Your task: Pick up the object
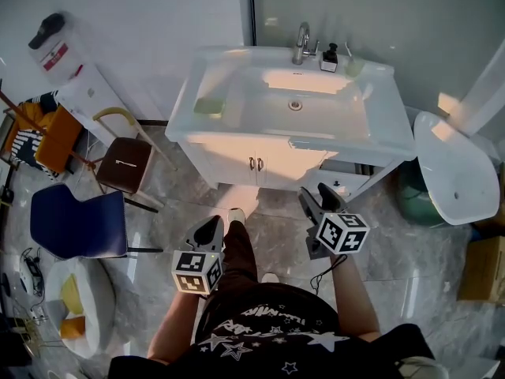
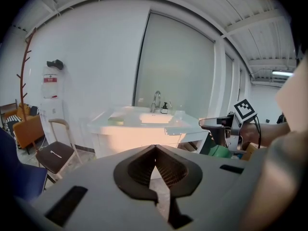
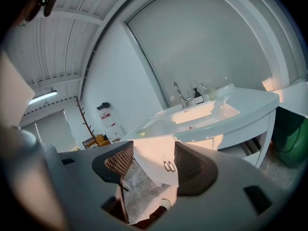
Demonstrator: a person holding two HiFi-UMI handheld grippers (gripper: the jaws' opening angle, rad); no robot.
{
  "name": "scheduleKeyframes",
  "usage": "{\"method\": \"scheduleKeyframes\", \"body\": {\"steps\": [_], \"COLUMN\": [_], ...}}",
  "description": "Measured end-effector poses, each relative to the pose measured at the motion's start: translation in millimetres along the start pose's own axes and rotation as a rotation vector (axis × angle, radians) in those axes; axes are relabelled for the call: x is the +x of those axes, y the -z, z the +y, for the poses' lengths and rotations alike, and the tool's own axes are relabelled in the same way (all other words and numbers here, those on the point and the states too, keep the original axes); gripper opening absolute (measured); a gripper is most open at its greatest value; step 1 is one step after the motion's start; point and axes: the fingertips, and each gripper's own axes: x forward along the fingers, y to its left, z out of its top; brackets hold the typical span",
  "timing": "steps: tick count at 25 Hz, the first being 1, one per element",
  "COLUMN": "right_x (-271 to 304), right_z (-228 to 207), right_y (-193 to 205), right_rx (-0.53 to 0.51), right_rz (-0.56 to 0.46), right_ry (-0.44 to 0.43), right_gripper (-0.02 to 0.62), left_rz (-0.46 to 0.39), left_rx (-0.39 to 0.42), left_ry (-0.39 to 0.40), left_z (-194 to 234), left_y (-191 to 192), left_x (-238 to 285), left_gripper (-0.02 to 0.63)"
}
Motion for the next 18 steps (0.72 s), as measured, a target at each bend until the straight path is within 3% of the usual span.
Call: {"method": "scheduleKeyframes", "body": {"steps": [8, 18], "right_x": [79, 220], "right_z": [-11, 0], "right_y": [-25, -71], "right_rx": [-0.017, -0.042], "right_rz": [0.020, 0.066], "right_ry": [0.034, 0.044], "right_gripper": [0.262, 0.262], "left_rz": [-0.003, 0.000], "left_rx": [-0.009, -0.030], "left_ry": [0.025, 0.021], "left_z": [52, 152], "left_y": [-31, -93], "left_x": [73, 169], "left_gripper": [0.017, 0.017]}}
